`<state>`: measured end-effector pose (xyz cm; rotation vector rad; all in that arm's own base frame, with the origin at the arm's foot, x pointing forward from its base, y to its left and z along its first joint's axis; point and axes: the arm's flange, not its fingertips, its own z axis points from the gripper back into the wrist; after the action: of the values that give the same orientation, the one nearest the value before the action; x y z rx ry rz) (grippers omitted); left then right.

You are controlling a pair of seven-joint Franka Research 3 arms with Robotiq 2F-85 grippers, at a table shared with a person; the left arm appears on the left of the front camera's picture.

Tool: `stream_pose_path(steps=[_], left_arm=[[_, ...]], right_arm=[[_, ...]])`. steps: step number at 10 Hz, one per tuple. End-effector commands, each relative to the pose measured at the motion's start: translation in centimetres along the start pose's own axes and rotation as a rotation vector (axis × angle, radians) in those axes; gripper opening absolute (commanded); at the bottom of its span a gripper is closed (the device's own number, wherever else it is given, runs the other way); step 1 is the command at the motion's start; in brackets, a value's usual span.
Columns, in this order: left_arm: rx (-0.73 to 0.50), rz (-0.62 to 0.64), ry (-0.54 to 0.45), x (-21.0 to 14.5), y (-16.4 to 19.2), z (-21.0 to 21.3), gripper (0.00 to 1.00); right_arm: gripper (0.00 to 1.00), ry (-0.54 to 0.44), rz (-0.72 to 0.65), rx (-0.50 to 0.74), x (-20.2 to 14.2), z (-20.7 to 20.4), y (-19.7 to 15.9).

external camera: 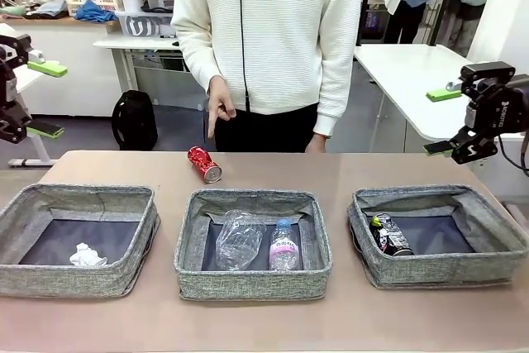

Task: Sort the waste into the appropriate baskets.
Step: Pick up the waste item pointed out by the person.

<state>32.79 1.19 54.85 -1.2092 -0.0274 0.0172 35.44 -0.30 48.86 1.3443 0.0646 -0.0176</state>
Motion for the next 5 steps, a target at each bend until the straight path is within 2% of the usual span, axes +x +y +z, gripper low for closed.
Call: stream_pose_path(steps=[1, 2, 3, 4, 5], left_arm=[[0.000, 0.000, 0.000, 0.0, 0.0, 0.0, 1.00], [0.252, 0.050, -0.011, 0.2, -0.4, -1.5, 1.00], [0.486, 0.143, -0.099, 0.9, -1.5, -3.9, 1.00], [0.725, 0.147, -0.145, 2.0, -2.7, -6.8, 1.00], [1.097, 0.157, -0.274, 3.4, -3.1, -10.1, 1.00]], right_arm=[[1.00, -0.015, -0.016, 0.000, 0.0, -0.1, 0.5], [1.00, -0.015, -0.016, 0.000, 0.0, -0.1, 0.5], [1.00, -0.015, -0.016, 0.000, 0.0, -0.1, 0.5], [1.00, -0.015, -0.016, 0.000, 0.0, -0.1, 0.5], [1.00, -0.015, -0.016, 0.000, 0.0, -0.1, 0.5]])
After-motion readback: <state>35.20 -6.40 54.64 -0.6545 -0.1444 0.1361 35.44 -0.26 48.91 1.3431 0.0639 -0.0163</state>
